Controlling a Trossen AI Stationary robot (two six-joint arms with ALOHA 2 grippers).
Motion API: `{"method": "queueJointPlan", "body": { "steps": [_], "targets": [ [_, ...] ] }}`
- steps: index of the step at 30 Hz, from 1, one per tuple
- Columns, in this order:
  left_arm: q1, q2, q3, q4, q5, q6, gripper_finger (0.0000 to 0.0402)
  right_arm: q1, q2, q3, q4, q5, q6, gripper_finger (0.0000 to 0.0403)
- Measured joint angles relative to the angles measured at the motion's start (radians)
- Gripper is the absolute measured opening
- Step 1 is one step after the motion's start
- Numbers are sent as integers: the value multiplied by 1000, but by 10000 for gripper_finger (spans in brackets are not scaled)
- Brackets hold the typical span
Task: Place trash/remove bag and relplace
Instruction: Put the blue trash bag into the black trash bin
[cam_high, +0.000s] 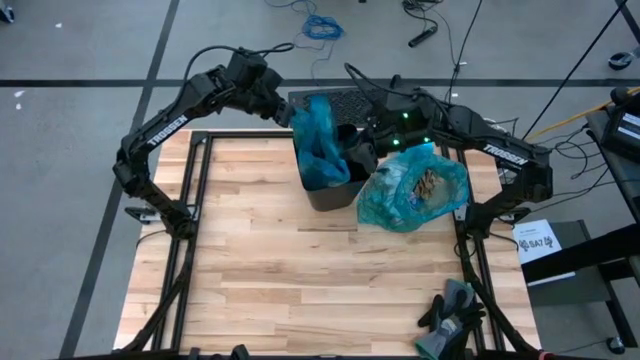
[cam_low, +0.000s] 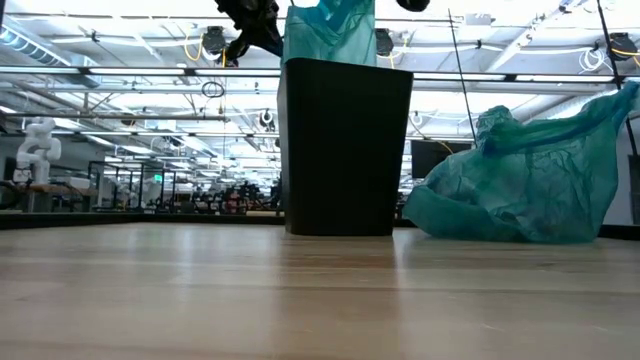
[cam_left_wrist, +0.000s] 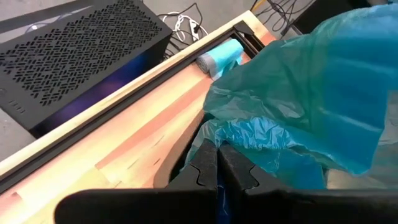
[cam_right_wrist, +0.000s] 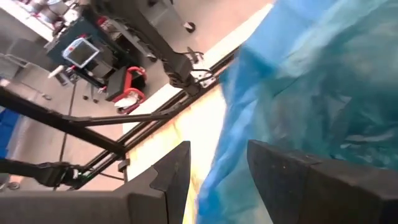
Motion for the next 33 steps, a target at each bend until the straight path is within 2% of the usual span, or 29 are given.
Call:
{"method": "queueJointPlan", "body": {
  "steps": [4,11,18,21,25,33],
  "targets": [
    [2,0,0,0,0,1,0,26,4,0,1,48,-17,150],
    [1,0,0,0,1,1,0,67,53,0,20,71,-58,150],
    [1,0,0,0,21,1,0,78,86,0,-3,241,-73,144],
    [-1,0,0,-1,31,1,0,77,87,0,-43,263,-65,107],
    [-6,0,0,-53,34,4,0,69,88,0,-124,290,-55,17],
    [-27,-53,0,-265,31,55,0,69,60,0,-241,373,4,2]
  ]
}}
